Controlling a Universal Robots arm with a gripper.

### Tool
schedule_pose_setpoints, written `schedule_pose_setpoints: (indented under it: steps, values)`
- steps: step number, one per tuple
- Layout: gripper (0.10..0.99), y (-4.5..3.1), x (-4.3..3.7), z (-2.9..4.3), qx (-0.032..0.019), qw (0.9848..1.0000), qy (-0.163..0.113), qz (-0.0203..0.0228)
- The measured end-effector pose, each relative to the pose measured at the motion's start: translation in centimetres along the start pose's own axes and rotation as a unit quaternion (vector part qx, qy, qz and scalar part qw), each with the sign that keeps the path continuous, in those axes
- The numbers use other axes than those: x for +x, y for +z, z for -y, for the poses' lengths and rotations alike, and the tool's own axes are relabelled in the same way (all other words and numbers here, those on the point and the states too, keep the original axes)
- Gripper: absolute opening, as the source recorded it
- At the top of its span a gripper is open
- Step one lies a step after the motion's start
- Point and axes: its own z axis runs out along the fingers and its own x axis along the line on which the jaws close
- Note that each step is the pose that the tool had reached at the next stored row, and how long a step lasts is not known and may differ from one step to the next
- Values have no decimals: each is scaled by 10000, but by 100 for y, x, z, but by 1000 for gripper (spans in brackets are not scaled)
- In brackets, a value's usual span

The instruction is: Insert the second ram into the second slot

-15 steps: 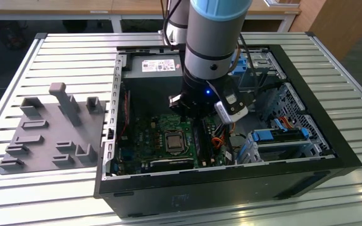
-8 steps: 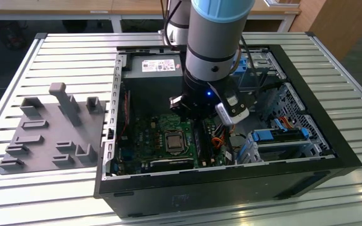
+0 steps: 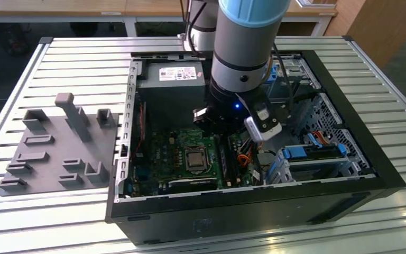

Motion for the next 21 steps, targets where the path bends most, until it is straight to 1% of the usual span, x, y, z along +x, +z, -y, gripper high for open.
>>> schedule_pose_setpoints:
  steps: [4, 8, 21]
  values:
    - [122, 26, -2, 1, 2, 10000, -9, -1]
    - [122, 59, -13, 2, 2, 10000, -95, -4]
    - [122, 112, -40, 3, 2, 9999, -135, -6]
